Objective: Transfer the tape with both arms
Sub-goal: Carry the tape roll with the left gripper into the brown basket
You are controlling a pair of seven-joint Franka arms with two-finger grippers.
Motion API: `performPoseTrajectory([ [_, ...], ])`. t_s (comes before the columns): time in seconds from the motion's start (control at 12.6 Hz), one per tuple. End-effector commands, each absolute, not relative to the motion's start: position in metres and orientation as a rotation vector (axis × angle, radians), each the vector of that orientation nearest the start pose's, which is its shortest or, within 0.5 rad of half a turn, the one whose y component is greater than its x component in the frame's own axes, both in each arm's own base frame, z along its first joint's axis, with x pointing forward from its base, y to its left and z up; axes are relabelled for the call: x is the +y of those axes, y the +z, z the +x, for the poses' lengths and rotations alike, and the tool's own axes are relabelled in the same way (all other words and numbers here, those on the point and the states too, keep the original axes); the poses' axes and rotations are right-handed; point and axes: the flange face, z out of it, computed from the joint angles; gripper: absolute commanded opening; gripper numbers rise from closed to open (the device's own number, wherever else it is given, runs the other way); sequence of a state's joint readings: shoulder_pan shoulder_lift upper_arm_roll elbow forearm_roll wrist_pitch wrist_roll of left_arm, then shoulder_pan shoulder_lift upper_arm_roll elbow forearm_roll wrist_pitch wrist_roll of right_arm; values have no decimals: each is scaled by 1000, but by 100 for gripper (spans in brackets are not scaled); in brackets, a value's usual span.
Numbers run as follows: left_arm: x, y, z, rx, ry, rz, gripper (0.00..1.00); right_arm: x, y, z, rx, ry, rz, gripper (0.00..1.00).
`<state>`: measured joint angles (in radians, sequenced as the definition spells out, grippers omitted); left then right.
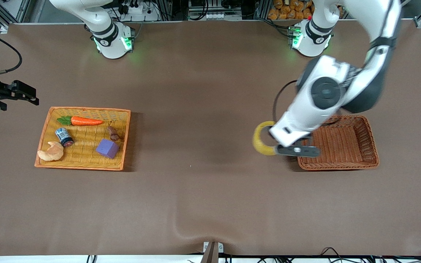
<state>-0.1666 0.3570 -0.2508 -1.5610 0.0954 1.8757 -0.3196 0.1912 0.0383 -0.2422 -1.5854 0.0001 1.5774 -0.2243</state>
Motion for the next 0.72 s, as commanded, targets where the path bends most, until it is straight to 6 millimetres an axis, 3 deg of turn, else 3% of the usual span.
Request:
performPoseTrajectory([
  [0.0, -161, 463, 615, 205, 89, -3093, 0, -47, 582, 573, -221, 99, -3148, 100],
  [0.16, -103, 450, 616, 158, 132, -3090, 0, -58, 579, 571, -192, 125, -3145, 100],
  [0.24, -84, 436, 615, 112, 159, -3091, 0, -62, 576, 569, -179, 156, -3141, 100],
  [0.56, 3, 348, 598, 41, 112, -3112, 0, -67, 570, 568, -176, 197, -3131, 100],
  [0.64, 9, 330, 591, 61, 81, -3118, 0, -64, 570, 567, -178, 213, -3129, 100],
])
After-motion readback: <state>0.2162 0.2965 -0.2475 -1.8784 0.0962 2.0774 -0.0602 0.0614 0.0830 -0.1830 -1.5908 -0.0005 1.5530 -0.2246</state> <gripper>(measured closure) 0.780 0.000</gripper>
